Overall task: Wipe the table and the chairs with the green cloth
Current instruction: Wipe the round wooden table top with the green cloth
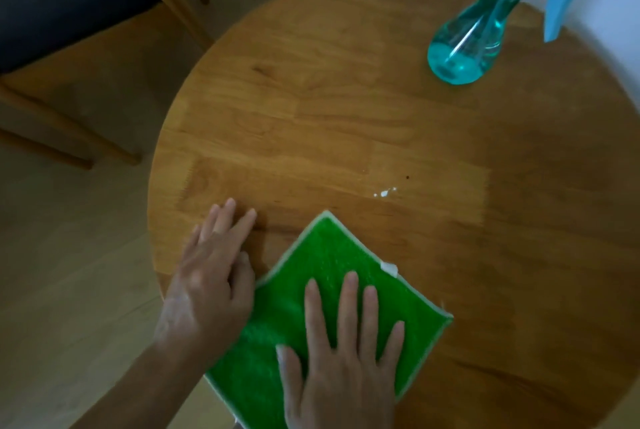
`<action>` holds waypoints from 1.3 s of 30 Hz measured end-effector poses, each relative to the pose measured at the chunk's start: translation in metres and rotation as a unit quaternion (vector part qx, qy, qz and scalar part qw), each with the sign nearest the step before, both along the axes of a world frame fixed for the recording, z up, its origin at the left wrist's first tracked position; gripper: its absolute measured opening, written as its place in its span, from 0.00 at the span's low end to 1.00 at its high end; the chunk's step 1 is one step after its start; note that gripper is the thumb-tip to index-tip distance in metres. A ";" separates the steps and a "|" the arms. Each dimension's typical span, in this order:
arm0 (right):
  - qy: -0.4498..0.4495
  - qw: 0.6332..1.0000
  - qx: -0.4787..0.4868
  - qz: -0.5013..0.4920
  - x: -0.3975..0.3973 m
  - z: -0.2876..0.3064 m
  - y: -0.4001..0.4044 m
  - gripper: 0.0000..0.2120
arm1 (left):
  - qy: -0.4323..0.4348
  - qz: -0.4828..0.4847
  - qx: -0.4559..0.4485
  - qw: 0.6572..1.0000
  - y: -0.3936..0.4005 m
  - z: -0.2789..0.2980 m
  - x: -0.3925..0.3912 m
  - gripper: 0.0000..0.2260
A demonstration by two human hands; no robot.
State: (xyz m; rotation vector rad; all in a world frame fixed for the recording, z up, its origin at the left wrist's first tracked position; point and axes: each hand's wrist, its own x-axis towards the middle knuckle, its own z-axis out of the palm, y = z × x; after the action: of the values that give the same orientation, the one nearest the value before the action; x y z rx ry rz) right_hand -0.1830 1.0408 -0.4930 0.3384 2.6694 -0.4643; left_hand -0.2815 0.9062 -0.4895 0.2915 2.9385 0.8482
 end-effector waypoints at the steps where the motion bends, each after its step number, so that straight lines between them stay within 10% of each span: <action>1: -0.002 1.000 0.018 -0.001 0.009 0.003 0.011 0.31 | -0.018 0.009 -0.011 1.000 0.000 0.001 -0.009 0.23; 11: -0.064 0.977 0.116 -0.165 -0.023 0.005 0.140 0.35 | -0.040 0.027 -0.127 0.991 0.017 -0.015 -0.035 0.27; 21: 0.022 0.997 0.072 -0.023 -0.154 0.000 0.096 0.35 | -0.042 0.034 -0.140 0.989 0.022 -0.010 -0.035 0.27; 30: -0.007 0.978 0.028 0.204 -0.052 0.005 0.077 0.28 | -0.055 0.037 -0.145 0.987 0.023 -0.005 -0.037 0.27; 39: 0.034 0.993 0.094 0.060 -0.157 -0.002 0.094 0.32 | -0.056 0.037 -0.162 0.984 0.023 -0.005 -0.038 0.25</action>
State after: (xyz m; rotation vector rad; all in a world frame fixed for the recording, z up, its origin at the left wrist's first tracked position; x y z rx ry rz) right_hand -0.3398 1.1353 -0.4951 0.2168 2.7878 -0.1904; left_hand -0.3197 0.9296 -0.4946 0.1092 2.9313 0.3653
